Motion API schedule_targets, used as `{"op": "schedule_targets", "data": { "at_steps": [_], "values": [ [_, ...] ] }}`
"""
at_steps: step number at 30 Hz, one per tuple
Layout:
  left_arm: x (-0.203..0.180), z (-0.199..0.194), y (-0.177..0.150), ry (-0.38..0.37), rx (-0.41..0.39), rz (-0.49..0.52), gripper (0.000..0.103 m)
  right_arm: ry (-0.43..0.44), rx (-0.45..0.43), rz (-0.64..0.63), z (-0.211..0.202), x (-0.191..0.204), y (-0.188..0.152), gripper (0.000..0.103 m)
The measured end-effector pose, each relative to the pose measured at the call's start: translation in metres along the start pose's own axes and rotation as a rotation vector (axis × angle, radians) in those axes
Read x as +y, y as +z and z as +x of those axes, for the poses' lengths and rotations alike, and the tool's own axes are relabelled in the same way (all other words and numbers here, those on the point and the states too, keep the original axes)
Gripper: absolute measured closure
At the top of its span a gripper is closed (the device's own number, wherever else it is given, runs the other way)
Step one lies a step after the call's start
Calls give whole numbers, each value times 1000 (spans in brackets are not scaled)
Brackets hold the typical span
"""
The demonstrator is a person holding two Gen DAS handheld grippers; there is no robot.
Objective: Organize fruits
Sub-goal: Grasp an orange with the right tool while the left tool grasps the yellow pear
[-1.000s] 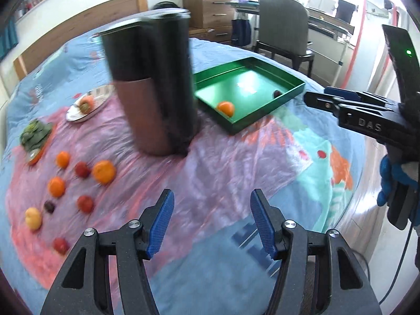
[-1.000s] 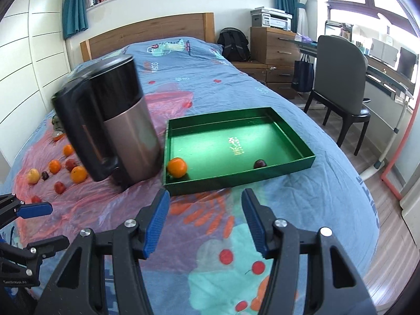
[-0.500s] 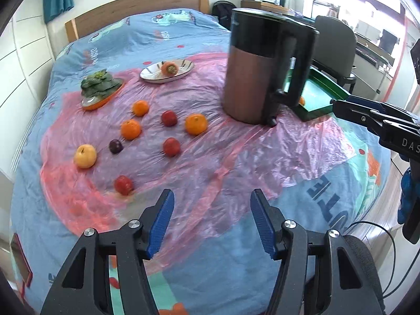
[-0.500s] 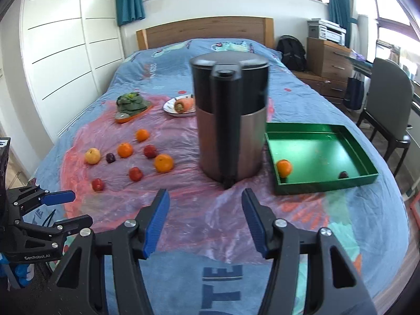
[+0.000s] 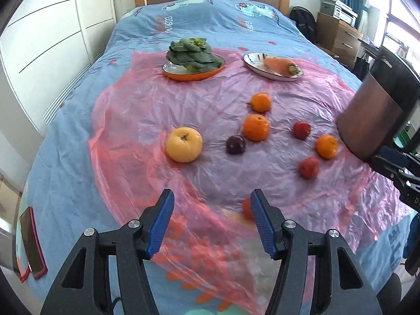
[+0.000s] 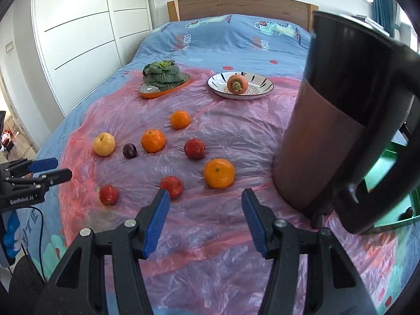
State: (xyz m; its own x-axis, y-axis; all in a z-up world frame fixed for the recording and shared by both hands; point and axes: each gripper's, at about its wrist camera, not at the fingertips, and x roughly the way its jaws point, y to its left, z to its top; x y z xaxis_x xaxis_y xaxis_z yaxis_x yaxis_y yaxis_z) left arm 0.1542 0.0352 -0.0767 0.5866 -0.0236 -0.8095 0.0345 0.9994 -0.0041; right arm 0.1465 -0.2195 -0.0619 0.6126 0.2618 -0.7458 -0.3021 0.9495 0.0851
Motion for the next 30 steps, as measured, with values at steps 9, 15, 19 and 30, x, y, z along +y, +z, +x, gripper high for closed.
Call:
{"op": "schedule_targets", "data": {
  "at_steps": [9,15,19,30],
  "values": [
    [27,72,31,24,52,-13,48,-22,68,23,70,-14,16,31],
    [30,97,43,27,67,1,48,-27,108,30,102,-21,21,31],
    [30,110,43,20,84,3,48,-20,135,29,118,-21,17,31],
    [36,125,42,-6,96,-18,56,-29,141,3,131,-15,14,54]
  ]
}}
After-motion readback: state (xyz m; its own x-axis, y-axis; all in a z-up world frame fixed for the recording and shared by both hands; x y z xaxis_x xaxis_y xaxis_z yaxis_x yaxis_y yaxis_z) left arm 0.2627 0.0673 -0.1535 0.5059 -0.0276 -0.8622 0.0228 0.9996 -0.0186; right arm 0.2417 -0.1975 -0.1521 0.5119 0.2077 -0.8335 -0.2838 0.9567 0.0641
